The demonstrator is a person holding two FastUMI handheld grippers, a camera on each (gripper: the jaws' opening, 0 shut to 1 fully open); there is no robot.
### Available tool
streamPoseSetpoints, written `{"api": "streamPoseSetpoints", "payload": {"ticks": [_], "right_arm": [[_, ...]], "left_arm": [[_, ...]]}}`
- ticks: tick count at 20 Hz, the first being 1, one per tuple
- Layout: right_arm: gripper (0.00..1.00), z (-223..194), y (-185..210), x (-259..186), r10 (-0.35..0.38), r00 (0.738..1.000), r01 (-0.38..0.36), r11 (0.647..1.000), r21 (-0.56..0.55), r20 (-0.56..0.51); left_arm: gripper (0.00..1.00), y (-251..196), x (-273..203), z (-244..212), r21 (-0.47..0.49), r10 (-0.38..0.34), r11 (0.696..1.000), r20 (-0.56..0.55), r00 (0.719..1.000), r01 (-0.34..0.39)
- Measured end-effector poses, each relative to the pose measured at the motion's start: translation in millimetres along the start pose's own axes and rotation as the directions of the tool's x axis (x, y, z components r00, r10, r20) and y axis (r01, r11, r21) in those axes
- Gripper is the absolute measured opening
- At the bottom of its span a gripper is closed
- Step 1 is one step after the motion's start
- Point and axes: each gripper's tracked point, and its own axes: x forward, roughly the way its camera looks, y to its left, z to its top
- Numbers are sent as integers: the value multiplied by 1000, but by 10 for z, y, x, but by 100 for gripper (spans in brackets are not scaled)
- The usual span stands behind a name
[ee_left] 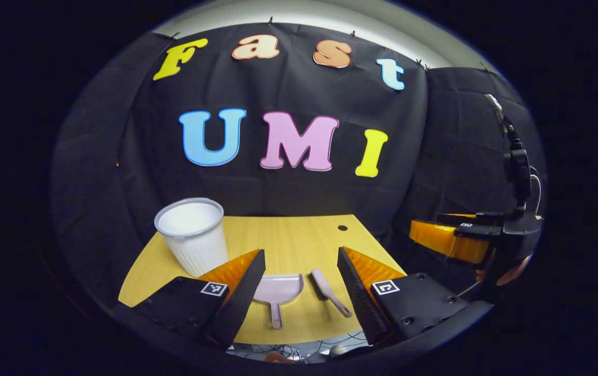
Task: Pick up the small broom and dustpan from the desktop, sweep the trash into the dustpan with the broom, and then empty the trash into the garbage bin.
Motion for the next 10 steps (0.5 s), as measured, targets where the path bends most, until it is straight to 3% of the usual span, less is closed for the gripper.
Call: {"api": "streamPoseSetpoints", "payload": {"ticks": [2,3,5,7,8,9,10], "right_arm": [[95,352,-76,-298,-4,986,15,998,-62,166],[95,493,-62,-370,15,976,-1,998,-64,219],[96,559,-116,-510,45,965,-23,996,-87,258],[92,655,-152,-619,62,948,-38,996,-83,313],[92,647,-140,-651,64,946,-39,996,-84,318],[100,666,-109,-670,75,942,-53,996,-74,328],[96,736,-169,-732,81,939,-60,996,-72,336]], "left_arm": [[83,52,-257,100,-10,86,996,130,988,-86],[83,68,-434,199,-22,141,990,218,966,-140],[82,14,-720,349,-37,184,983,336,924,-182],[81,-66,-788,543,-30,177,983,421,890,-181],[81,-99,-819,574,-26,174,983,433,884,-181],[81,-144,-831,583,-29,175,983,437,882,-181],[81,-268,-819,589,-29,147,988,432,890,-150]]}}
